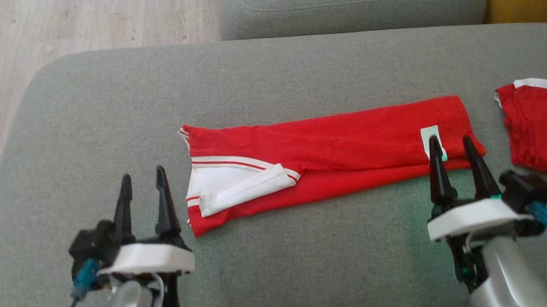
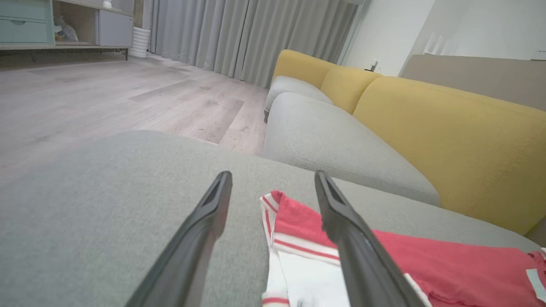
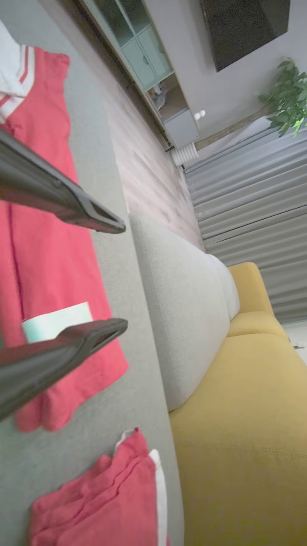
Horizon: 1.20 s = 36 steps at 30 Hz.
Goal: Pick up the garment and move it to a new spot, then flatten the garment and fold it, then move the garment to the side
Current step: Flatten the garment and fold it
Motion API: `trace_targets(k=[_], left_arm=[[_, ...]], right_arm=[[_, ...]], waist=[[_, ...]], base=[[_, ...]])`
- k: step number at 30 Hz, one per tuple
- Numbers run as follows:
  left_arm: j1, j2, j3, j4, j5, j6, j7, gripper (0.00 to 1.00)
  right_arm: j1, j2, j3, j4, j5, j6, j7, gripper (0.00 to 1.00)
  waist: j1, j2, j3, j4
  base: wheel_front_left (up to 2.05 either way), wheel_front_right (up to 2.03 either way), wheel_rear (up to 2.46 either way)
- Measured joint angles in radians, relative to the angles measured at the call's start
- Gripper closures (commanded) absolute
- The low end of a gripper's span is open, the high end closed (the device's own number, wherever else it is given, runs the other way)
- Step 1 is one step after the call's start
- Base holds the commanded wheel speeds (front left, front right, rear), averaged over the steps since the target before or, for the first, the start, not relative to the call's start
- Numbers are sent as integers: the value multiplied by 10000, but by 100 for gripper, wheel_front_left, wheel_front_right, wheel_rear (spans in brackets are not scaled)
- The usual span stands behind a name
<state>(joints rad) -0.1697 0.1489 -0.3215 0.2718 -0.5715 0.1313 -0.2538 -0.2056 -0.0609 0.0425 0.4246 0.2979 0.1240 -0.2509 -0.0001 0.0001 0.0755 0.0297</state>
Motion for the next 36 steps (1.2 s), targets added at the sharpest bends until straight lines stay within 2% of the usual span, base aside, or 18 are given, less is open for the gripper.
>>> trace_targets(k=[6, 9, 13, 22, 30, 31, 32, 33, 36], left_arm=[[77, -583, 755, 188, 888, -744, 0, 0], [-121, -685, 989, 221, 1287, -1012, 0, 0], [-444, -832, 1149, 286, 1593, -1325, 0, 0], [-617, -991, 1244, 550, 1879, -1616, 0, 0], [-850, -1016, 1352, 635, 1992, -1680, 0, 0], [-879, -1016, 1381, 644, 2017, -1680, 0, 0], [-911, -1020, 1404, 644, 2017, -1680, 0, 0], [-935, -1022, 1432, 644, 2017, -1678, 0, 0], [-937, -1024, 1476, 642, 2013, -1678, 0, 0]], right_arm=[[154, 52, -173, -201, -286, 2, 0, 0], [-188, 100, -642, 360, -773, 2, 6, 0], [-1089, 100, -1801, 1582, -1517, 2, 493, 0], [-2768, 92, -4364, 4195, -3051, 2, 945, 0], [-3514, 10, -4744, 5659, -3616, 2, 825, 0], [-3618, 0, -4767, 5827, -3674, 2, 738, 27], [-3678, -4, -4790, 5956, -3733, 2, 652, 82], [-3716, -2, -4800, 6034, -3808, 2, 525, 100], [-3762, 65, -4951, 6132, -4113, 2, 305, 100]], waist=[[0, 0, 143, 39], [0, 0, 325, 64], [2, 0, 648, 114], [3, 0, 1343, 388], [2, 0, 1528, 516], [2, 0, 1524, 501], [2, 0, 1508, 482], [2, 0, 1486, 457], [2, 0, 1406, 356]], base=[[0, 0, 0], [0, 0, 0], [0, 0, 0], [0, 0, 0], [0, 0, 0], [0, 0, 0], [0, 0, 0], [0, 0, 0], [0, 0, 0]])
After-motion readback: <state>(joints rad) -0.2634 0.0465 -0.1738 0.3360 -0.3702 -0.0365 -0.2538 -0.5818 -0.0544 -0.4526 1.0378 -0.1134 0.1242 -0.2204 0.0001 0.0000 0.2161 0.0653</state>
